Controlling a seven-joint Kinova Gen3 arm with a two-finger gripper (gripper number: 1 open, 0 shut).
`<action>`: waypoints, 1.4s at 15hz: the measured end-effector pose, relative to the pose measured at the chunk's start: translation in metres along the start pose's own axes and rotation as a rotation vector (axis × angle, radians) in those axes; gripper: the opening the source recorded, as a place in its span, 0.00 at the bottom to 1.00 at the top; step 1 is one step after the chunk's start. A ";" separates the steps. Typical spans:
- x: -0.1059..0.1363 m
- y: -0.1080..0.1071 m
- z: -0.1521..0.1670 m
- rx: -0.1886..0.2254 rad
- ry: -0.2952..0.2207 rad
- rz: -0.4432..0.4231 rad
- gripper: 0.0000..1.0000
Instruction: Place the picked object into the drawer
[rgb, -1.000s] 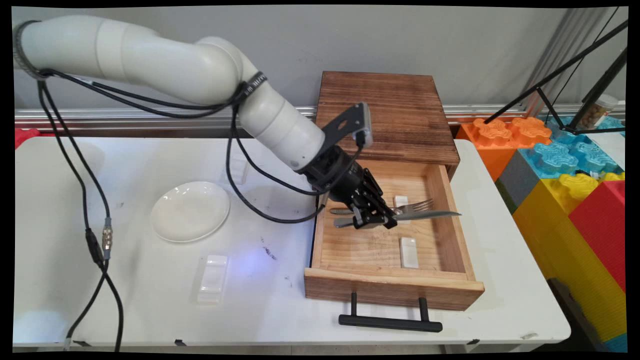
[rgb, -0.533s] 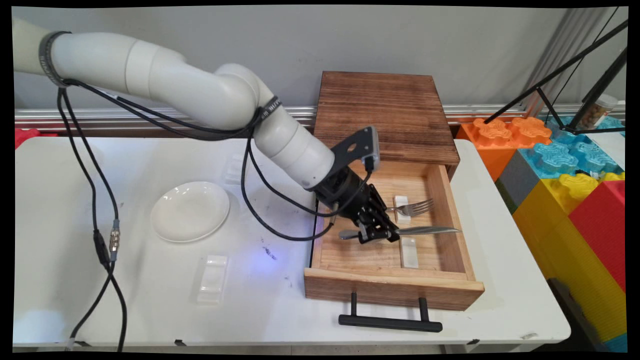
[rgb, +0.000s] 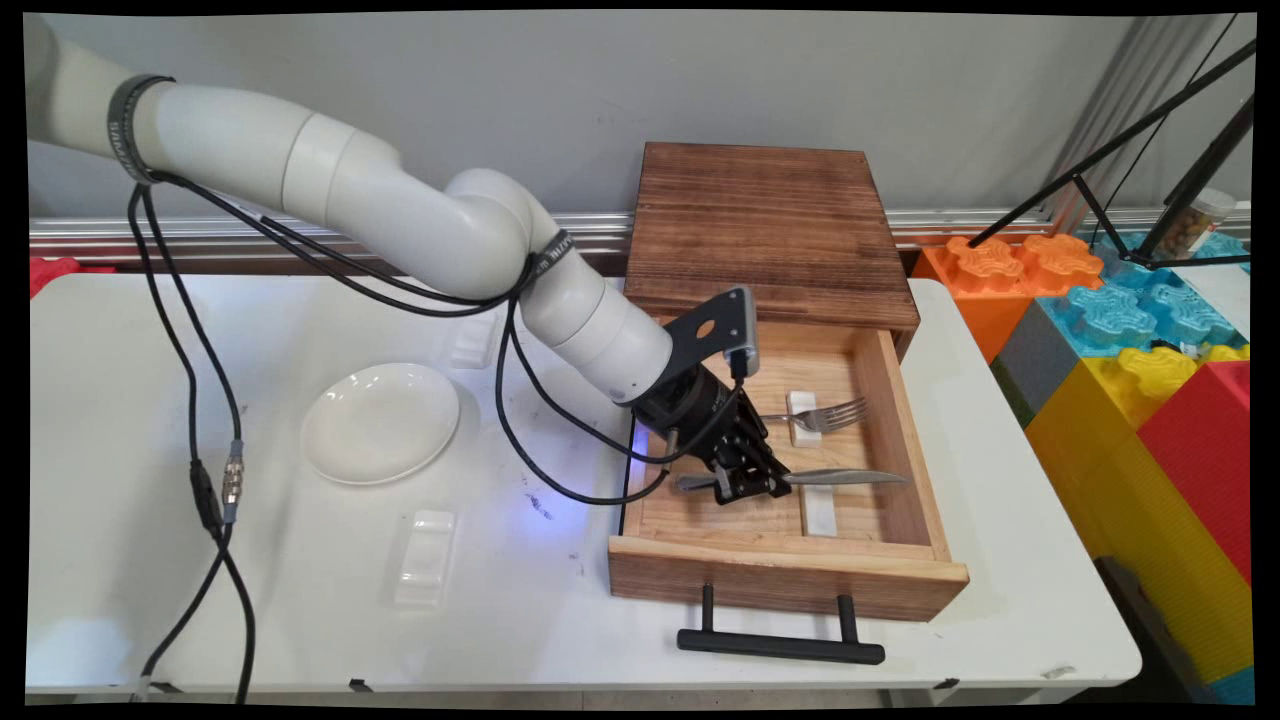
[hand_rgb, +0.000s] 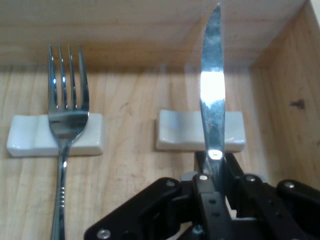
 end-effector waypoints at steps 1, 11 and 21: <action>-0.001 0.000 0.002 0.002 0.000 0.000 0.00; -0.011 -0.002 0.020 -0.001 -0.001 -0.021 0.00; -0.016 -0.005 0.029 -0.025 0.003 -0.046 0.00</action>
